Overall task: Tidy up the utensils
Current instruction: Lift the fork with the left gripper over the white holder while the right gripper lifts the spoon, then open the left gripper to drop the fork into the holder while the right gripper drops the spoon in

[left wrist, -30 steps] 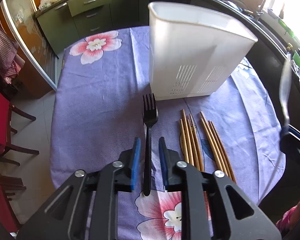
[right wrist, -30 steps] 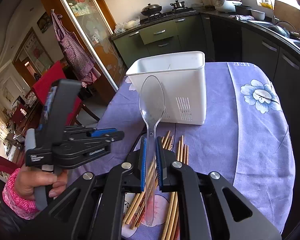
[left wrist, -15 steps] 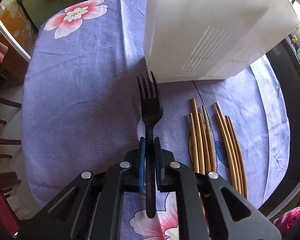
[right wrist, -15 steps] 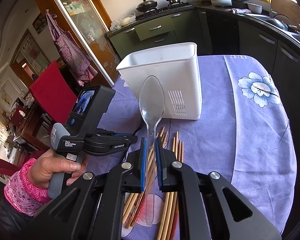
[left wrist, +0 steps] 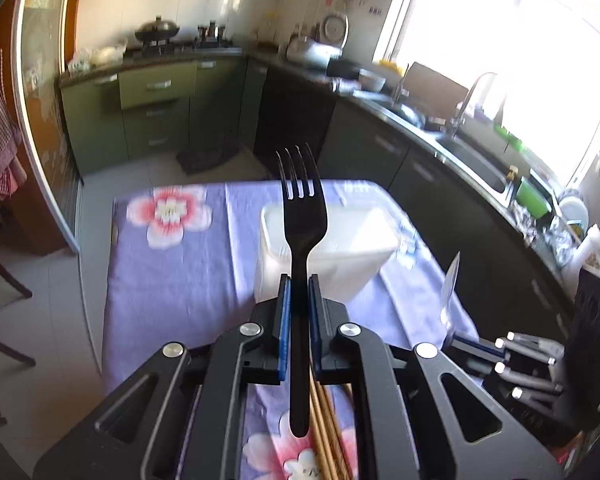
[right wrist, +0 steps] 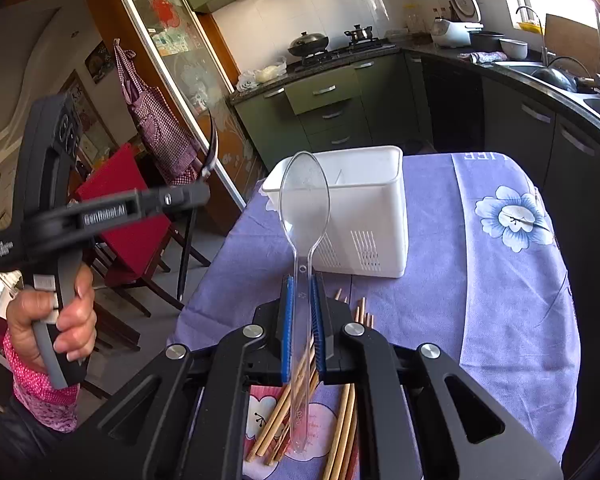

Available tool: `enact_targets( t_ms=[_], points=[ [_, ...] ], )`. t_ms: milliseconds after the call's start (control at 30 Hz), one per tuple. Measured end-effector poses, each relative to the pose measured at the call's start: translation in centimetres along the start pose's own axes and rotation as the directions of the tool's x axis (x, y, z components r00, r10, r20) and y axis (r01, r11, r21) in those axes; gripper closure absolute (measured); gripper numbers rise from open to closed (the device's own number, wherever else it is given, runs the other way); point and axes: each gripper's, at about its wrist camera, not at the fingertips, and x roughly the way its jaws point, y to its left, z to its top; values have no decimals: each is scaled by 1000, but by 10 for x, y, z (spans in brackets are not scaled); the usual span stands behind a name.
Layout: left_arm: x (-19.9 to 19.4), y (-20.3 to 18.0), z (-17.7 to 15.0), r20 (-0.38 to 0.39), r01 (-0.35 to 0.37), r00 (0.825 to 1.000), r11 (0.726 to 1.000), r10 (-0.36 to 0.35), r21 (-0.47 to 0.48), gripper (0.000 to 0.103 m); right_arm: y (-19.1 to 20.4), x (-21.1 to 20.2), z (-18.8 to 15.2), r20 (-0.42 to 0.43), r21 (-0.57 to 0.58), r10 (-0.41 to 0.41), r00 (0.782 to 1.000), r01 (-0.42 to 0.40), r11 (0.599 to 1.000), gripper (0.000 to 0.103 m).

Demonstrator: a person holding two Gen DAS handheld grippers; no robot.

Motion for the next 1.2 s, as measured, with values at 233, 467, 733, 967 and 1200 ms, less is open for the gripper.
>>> enact_targets(
  t_ms=[233, 467, 733, 967, 1200],
  points=[
    [27, -13, 56, 300, 66, 952, 998, -62, -2, 95, -5, -6, 8, 34, 2, -22, 999, 22, 1000, 93],
    [77, -24, 56, 399, -30, 917, 999, 11, 41, 95, -26, 0, 15, 41, 30, -16, 999, 15, 999, 93],
    [104, -27, 16, 331, -107, 941, 991, 74, 82, 88, -31, 7, 44, 97, 21, -17, 995, 15, 1000, 93],
    [97, -11, 8, 275, -103, 958, 993, 83, 57, 57, -20, 16, 96, 243, 3, -46, 969, 47, 999, 93],
    [46, 7, 3, 257, -79, 964, 997, 71, 22, 57, -9, 37, 142, 404, -13, -144, 903, 163, 987, 93]
  ],
)
